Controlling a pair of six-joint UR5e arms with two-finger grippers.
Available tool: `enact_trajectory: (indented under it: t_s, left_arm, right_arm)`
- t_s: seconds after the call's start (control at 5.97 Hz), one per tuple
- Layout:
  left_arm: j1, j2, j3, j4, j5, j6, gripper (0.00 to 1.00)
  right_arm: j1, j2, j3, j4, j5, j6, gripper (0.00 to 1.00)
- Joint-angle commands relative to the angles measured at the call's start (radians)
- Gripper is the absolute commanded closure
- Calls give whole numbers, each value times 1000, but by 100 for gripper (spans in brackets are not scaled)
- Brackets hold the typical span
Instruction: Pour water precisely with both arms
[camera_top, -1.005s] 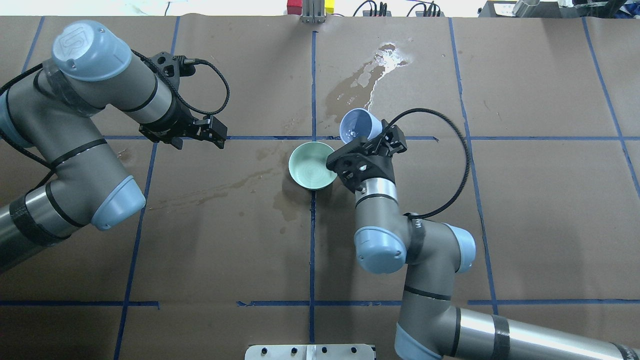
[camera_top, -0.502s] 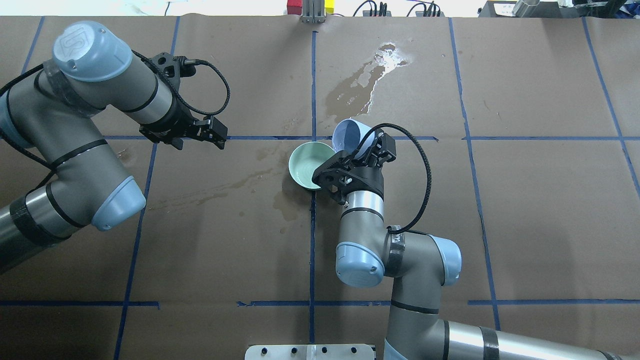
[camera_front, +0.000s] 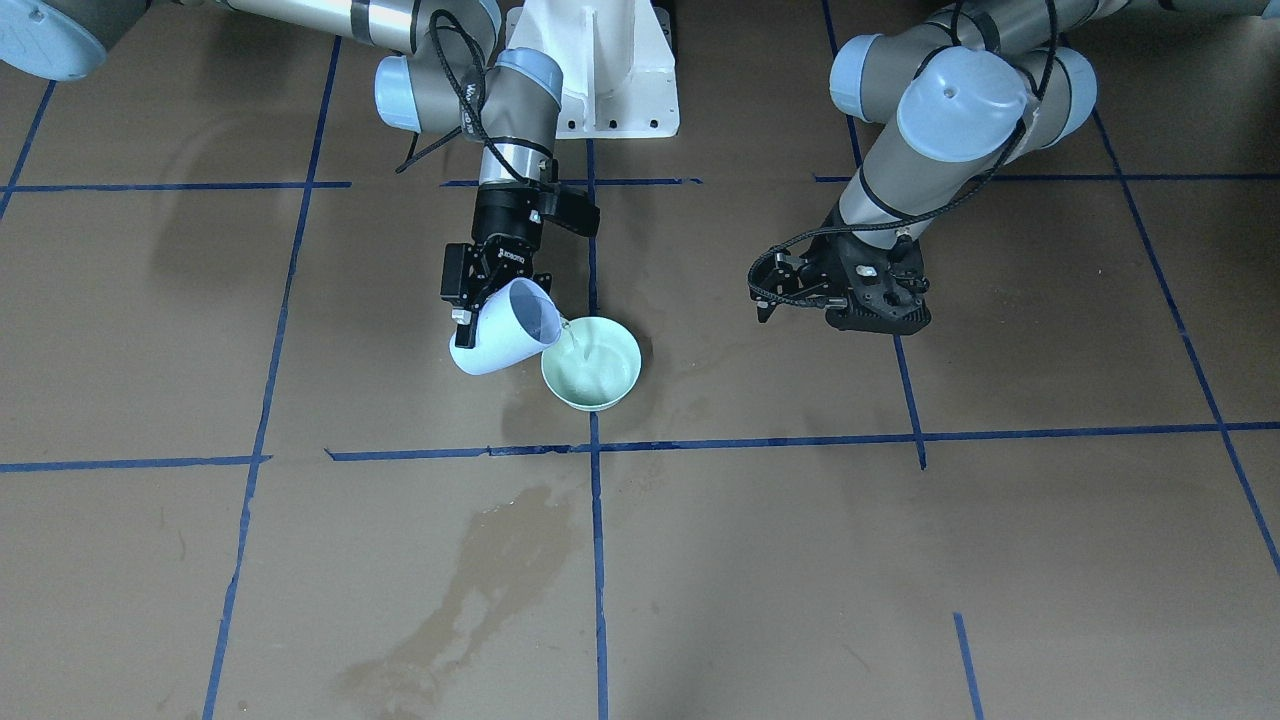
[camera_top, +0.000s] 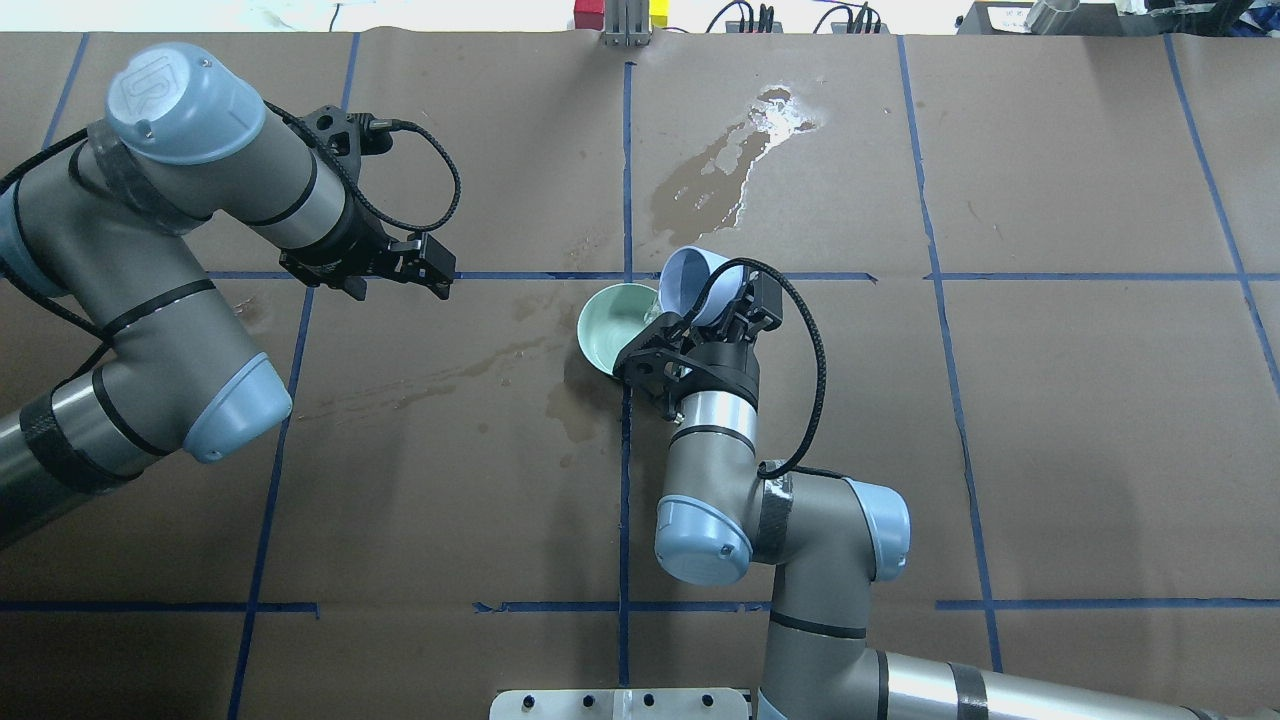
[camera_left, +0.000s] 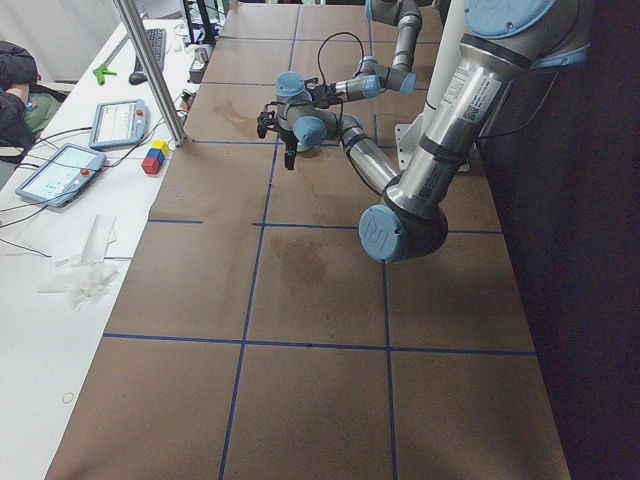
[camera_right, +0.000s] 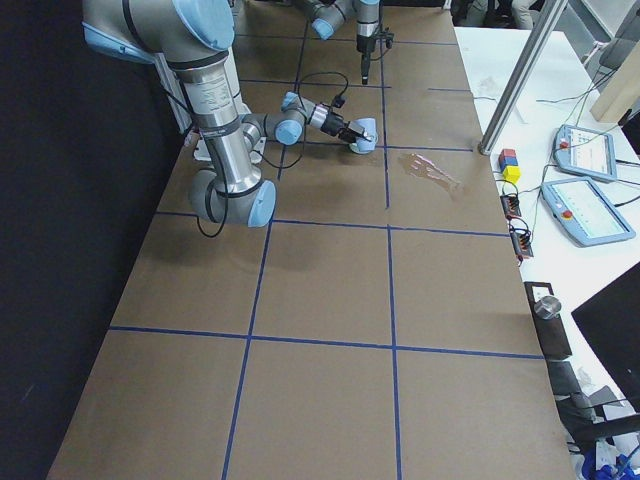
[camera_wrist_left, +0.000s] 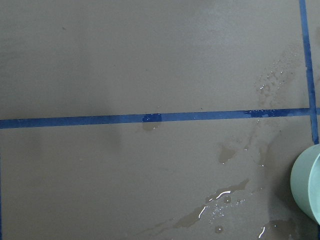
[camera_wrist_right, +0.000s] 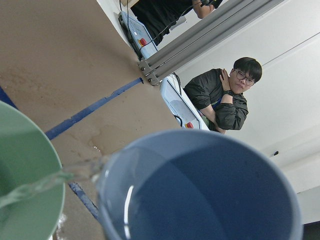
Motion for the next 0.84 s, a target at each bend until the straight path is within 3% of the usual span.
enact_trajectory:
  t_s: [0.0,0.67]
  left_arm:
    - [0,0,-1,0,0,0,0]
    - [-1,0,-1,0,0,2,0]
  right_arm:
    - [-5,1,1,-18,-20,-32,100]
    - [-5,1,1,-18,-20,-41,100]
